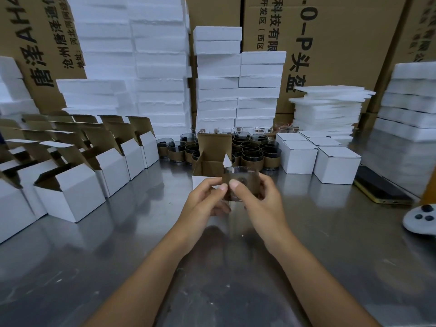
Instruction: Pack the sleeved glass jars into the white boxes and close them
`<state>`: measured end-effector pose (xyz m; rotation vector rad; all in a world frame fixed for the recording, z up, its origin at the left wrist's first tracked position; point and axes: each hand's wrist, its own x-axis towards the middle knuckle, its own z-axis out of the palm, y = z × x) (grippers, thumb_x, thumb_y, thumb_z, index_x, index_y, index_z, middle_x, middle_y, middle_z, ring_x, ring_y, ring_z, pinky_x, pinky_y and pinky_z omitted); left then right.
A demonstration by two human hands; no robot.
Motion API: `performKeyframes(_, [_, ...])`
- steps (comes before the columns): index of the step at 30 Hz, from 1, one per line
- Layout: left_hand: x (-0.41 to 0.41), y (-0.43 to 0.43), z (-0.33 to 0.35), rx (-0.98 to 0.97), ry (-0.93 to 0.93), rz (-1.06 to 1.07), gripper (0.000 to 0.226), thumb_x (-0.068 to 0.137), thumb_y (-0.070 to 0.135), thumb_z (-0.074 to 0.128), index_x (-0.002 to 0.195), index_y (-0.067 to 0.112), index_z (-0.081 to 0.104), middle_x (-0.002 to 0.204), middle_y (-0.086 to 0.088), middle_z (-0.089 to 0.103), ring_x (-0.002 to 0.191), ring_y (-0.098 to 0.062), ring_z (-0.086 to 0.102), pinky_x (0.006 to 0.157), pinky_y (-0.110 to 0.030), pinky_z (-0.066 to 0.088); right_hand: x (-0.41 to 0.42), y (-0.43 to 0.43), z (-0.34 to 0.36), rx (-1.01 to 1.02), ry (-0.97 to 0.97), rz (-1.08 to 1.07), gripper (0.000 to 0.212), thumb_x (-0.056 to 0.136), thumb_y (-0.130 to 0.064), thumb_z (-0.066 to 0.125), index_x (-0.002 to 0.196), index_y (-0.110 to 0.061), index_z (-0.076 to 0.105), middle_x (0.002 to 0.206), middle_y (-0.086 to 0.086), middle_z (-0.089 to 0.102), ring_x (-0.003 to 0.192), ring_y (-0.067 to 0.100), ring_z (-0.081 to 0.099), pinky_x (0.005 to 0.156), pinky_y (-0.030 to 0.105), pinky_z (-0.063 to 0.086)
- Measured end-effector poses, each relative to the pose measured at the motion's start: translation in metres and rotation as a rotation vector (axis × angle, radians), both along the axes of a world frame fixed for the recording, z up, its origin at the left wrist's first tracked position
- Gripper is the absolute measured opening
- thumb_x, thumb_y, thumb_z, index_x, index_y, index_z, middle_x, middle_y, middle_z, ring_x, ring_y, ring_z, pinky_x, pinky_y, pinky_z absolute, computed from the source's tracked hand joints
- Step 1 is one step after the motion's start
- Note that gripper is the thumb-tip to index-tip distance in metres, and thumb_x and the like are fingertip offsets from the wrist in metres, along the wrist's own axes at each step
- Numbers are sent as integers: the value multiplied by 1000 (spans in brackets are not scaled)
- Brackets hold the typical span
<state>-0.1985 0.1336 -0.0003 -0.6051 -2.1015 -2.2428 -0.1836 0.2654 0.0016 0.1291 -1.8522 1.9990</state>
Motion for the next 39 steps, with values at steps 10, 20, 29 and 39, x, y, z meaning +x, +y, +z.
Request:
performKeyframes(10, [1,1,-3,-41,-56,-17,53,70,63,55,107,25,58,88,2,69,73,-13,60,62,-25,47,2,0,5,-74,-258,128,35,81,-47,59,101,-20,69,92,-2,73,85,11,68,72,29,50])
performKeyframes(20, [3,2,-1,-79,-57,10,56,65,73,55,99,29,59,91,-1,68,80,-19,64,65,-26,49,4,1,5,-41,-293,153,42,78,-56,57,102,-24,68,98,0,72,91,14,68,84,35,54])
performKeyframes(29, [2,1,5,45,-20,115,51,76,44,55,117,14,56,95,-11,67,78,-16,66,82,-39,52,5,-4,3,-10,25,12,50,57,-45,76,96,-21,55,92,-5,64,76,-7,61,63,8,46])
performKeyframes(39, [-1,0,3,-80,98,297,20,96,20,48,103,33,62,91,11,65,91,-11,63,78,-25,52,-1,-1,-7,129,145,-49,65,59,-22,86,110,-35,48,108,-16,58,97,-10,58,72,7,47])
